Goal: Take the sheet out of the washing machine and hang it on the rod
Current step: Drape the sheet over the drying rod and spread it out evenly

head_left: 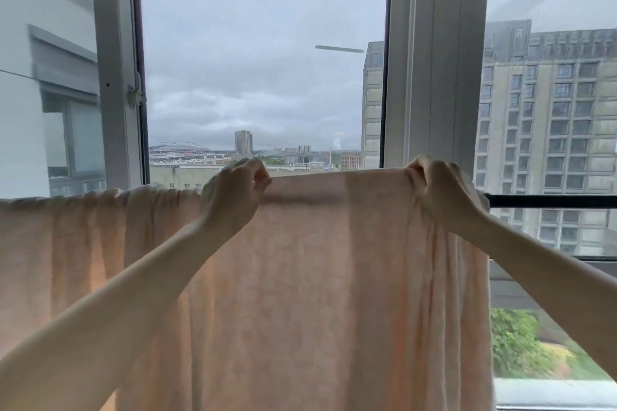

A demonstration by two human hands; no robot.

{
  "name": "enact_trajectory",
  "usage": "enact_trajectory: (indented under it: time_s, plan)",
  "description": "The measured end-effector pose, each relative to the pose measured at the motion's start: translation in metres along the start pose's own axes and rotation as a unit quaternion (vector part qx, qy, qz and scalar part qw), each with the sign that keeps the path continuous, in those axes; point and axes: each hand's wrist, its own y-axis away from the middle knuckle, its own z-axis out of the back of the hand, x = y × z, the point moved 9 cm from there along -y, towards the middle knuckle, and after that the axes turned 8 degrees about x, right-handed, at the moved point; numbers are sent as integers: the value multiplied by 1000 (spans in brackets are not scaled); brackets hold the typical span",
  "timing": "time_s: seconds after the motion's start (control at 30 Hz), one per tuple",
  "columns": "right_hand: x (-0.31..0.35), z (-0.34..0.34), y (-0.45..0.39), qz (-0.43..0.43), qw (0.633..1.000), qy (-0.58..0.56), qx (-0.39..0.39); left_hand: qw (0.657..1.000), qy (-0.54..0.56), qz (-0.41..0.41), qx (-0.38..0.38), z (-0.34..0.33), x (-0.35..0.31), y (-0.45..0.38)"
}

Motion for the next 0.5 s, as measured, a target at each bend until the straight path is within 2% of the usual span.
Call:
enact_trajectory:
  time_s: [0.1, 0.17, 0.23, 0.3, 0.5]
  plan:
    - [6, -16, 2, 29, 998, 20, 56, 998, -50, -15, 24, -11, -14, 4]
    - [16, -19, 8, 73, 995, 7, 72, 996, -26, -75, 39, -22, -43, 14]
    - [12, -16, 12, 72, 993, -15, 96, 987, 8, -148, 63, -35, -76, 24]
    - [5, -11, 15, 63, 992, -22, 104, 979, 24, -185, 78, -46, -96, 26]
    - [-7, -10, 26, 108, 991, 25, 74, 985, 74, -140, 74, -52, -87, 5]
